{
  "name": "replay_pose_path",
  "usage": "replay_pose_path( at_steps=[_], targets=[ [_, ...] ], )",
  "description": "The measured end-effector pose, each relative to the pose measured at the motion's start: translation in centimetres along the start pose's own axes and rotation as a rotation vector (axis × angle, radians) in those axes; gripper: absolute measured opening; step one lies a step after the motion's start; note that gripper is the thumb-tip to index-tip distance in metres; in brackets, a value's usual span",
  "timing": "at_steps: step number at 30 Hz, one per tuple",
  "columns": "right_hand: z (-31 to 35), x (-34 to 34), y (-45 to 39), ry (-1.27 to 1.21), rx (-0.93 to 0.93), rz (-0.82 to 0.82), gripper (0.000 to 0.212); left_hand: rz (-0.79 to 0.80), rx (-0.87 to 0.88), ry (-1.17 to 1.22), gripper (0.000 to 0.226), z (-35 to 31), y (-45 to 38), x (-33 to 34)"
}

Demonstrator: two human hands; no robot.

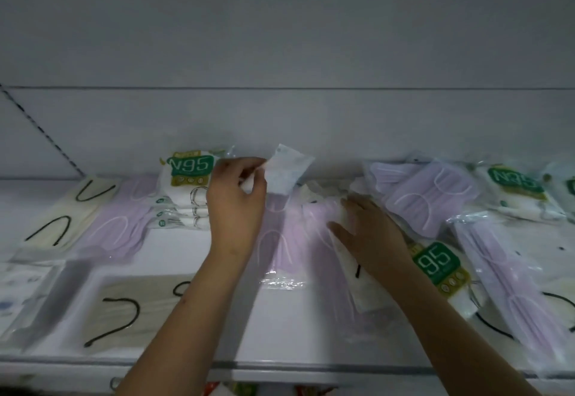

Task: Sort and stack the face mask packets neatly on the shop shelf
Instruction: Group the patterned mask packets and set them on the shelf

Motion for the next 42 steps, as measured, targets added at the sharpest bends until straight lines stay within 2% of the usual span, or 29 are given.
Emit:
replay_pose_path(
  at_steps=[2, 3, 5, 6, 7, 9, 11, 13, 14, 15, 17, 19, 21, 24, 25, 26, 29, 31, 35, 39, 42],
  targets=[
    [1.5, -2.3, 0.7, -0.293, 0.054, -0.101, 0.062, -0.003, 0.094, 0.038, 0.015, -1.9, 0.3, -1.4],
    [2.1, -3.1, 0.9, -0.561, 0.134, -0.077, 0.060, 0.043, 0.120, 0.056, 0.016, -2.5, 1.0, -1.5],
    [3.7, -2.7, 0.9, -1.176, 0.348, 0.125, 0.057, 0.220, 0.199, 0.087, 0.020, -3.1, 3.2, -0.6],
    [4.4, -2.4, 1.0, -1.304, 0.426, 0.202, 0.051, 0.340, 0.246, 0.104, 0.023, -3.2, 4.5, 0.1],
    [4.7, -2.2, 1.0, -1.279, 0.442, 0.235, 0.038, 0.465, 0.277, 0.123, 0.026, -2.8, 5.9, 0.9],
    [3.9, -2.0, 0.9, -0.952, 0.411, 0.145, 0.014, 0.682, 0.253, 0.149, 0.035, -1.5, 8.4, 1.9],
    [2.4, -1.6, 1.4, -0.613, 0.404, 0.027, 0.015, 0.720, 0.118, 0.102, 0.054, 1.0, 9.7, 2.3],
    [1.2, -1.6, 2.3, -0.457, 0.408, -0.057, 0.018, 0.682, -0.004, -0.126, 0.075, 3.9, 10.1, 2.7],
    [0.8, -1.6, 2.7, -0.390, 0.400, -0.074, 0.018, 0.721, -0.029, -0.283, 0.083, 5.0, 10.4, 3.3],
    [0.6, -1.3, 3.1, -0.319, 0.397, -0.051, 0.019, 0.790, -0.038, -0.419, 0.084, 5.9, 11.0, 4.2],
    [0.2, -0.8, 3.8, -0.223, 0.391, -0.010, 0.016, 0.892, 0.019, -0.546, 0.074, 6.0, 12.3, 5.8],
    [-0.5, -1.0, 4.1, -0.287, 0.429, -0.049, 0.011, 0.949, 0.116, -0.562, 0.066, 5.0, 12.9, 7.3],
    [-0.9, -1.6, 4.1, -0.322, 0.429, -0.148, 0.010, 0.945, 0.137, -0.483, 0.071, 3.9, 12.8, 7.5],
    [-1.2, -1.9, 4.3, -0.419, 0.423, -0.257, 0.009, 0.551, 0.041, -0.242, 0.051, 3.7, 10.5, 4.7],
    [-1.3, -1.8, 4.5, -0.439, 0.421, -0.271, 0.009, 0.450, -0.007, -0.259, 0.048, 4.1, 9.8, 3.7],
    [-1.4, -1.6, 4.6, -0.446, 0.417, -0.273, 0.009, 0.415, -0.074, -0.311, 0.047, 4.7, 9.1, 3.1],
    [-1.3, -1.3, 4.7, -0.427, 0.390, -0.260, 0.013, 0.523, -0.262, -0.495, 0.046, 5.9, 7.8, 3.2],
    [-1.1, -1.3, 4.7, -0.410, 0.373, -0.261, 0.012, 0.566, -0.255, -0.509, 0.041, 5.7, 7.4, 3.6],
    [-1.3, -1.2, 4.6, -0.415, 0.380, -0.257, 0.012, 0.640, -0.359, -0.250, 0.025, 6.4, 7.4, 4.5],
    [-1.1, -1.3, 4.5, -0.431, 0.375, -0.257, 0.011, 0.632, -0.420, -0.118, 0.011, 6.0, 7.2, 4.6],
    [-1.0, -1.3, 4.7, -0.453, 0.385, -0.252, 0.012, 0.610, -0.490, 0.016, 0.014, 5.8, 6.8, 4.3]
  ],
)
Point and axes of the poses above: each hand's wrist, its own y-axis away from the middle knuckle, its own x-axis out of the palm, z = x × y, the point moved 7 cm from there along -y, towards the middle knuckle, and after that the axes turned 2 degrees about x, right-handed, at the moved point
